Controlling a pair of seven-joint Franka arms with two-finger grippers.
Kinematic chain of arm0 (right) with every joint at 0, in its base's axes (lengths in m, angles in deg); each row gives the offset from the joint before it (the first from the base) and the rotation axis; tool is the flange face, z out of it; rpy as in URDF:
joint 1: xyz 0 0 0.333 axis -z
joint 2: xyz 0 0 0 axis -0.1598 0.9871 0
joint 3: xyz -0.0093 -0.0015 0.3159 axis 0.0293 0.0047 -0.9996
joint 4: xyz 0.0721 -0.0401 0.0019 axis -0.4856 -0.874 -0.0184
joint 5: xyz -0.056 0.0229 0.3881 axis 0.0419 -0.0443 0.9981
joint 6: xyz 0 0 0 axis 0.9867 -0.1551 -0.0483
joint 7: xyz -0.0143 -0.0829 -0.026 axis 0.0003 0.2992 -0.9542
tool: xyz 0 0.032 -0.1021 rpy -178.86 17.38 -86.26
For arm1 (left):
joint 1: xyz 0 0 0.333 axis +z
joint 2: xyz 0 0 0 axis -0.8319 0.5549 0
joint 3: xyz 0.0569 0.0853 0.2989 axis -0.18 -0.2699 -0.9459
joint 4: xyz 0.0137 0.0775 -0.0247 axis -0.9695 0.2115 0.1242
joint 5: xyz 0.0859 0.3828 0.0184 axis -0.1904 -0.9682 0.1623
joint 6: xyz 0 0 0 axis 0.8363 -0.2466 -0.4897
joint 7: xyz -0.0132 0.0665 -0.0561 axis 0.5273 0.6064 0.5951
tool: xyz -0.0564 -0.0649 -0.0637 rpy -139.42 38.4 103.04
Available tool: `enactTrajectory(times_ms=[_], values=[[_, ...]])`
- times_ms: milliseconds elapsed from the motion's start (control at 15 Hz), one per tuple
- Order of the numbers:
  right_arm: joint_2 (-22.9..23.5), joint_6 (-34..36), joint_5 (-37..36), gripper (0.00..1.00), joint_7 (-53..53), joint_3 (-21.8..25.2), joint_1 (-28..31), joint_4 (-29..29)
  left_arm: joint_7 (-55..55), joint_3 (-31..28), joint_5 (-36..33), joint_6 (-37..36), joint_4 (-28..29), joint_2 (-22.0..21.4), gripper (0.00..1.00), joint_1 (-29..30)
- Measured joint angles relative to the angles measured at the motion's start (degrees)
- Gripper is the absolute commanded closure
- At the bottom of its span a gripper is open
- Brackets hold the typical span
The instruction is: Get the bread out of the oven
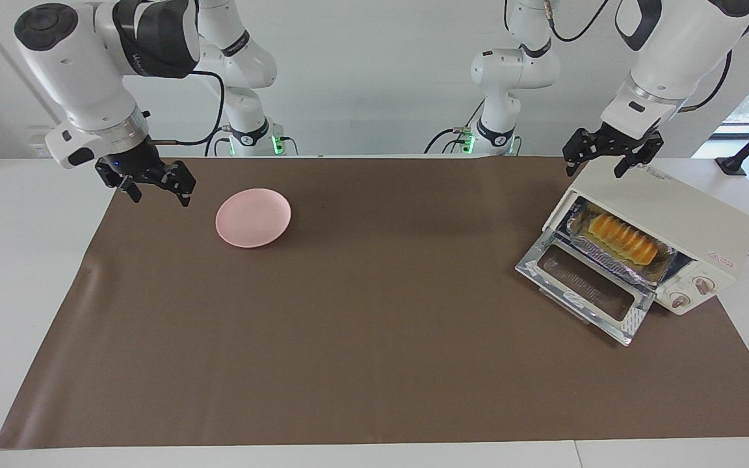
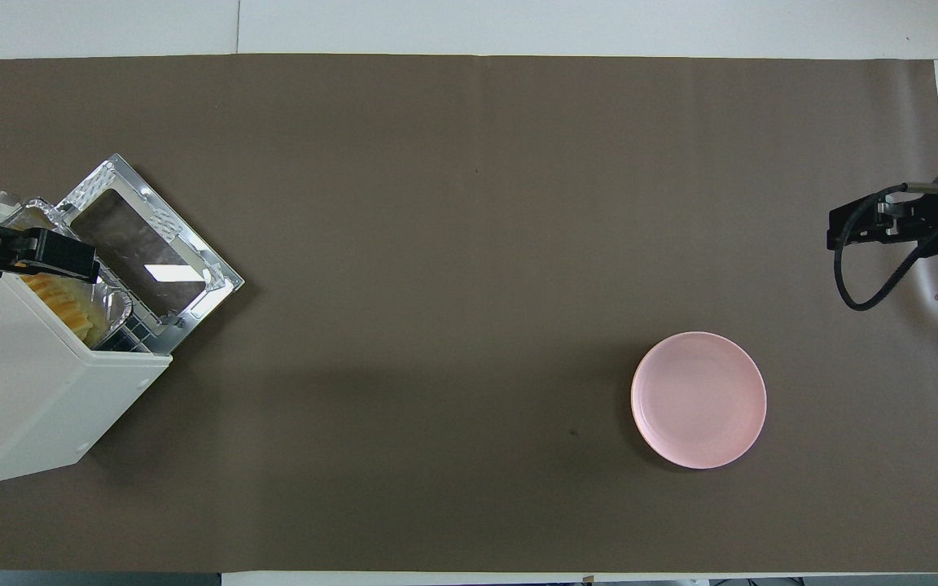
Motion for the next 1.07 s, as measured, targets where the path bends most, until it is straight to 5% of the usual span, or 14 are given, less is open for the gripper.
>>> enactTrajectory(times_ms=[733, 1067], values=[[0.0, 0.0, 0.0, 0.0, 0.0, 0.0, 0.0, 0.0, 2.69, -0.39, -0.53, -0.58, -0.79, 0.37, 0.0, 0.1], [0.0, 0.0, 0.0, 0.0, 0.0, 0.0, 0.0, 0.0, 12.52, -0.43, -2.46, -2.59, -9.77, 10.19, 0.0, 0.07]])
